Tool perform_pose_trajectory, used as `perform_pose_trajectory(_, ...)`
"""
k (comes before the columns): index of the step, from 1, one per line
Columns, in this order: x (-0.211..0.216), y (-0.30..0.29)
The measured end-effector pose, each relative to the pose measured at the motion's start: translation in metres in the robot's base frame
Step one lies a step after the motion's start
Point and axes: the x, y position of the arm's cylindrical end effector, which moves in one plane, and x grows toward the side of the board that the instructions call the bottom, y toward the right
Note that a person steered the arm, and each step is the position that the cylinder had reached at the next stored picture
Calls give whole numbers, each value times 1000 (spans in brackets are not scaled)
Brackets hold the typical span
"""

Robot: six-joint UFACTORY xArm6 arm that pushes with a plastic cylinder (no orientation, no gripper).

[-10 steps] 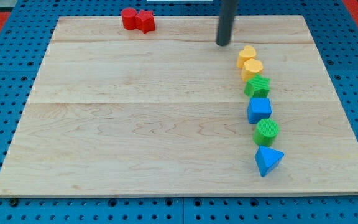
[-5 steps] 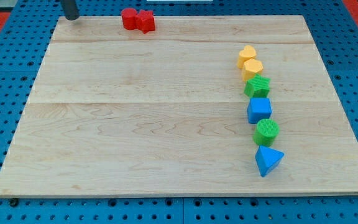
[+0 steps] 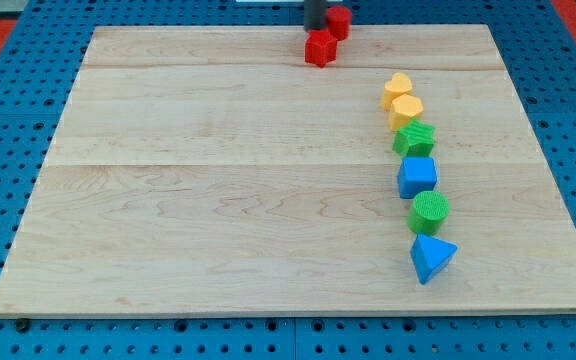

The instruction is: Separate the red blocks from each other

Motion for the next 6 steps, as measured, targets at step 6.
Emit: perform_pose_trajectory(6, 63, 5)
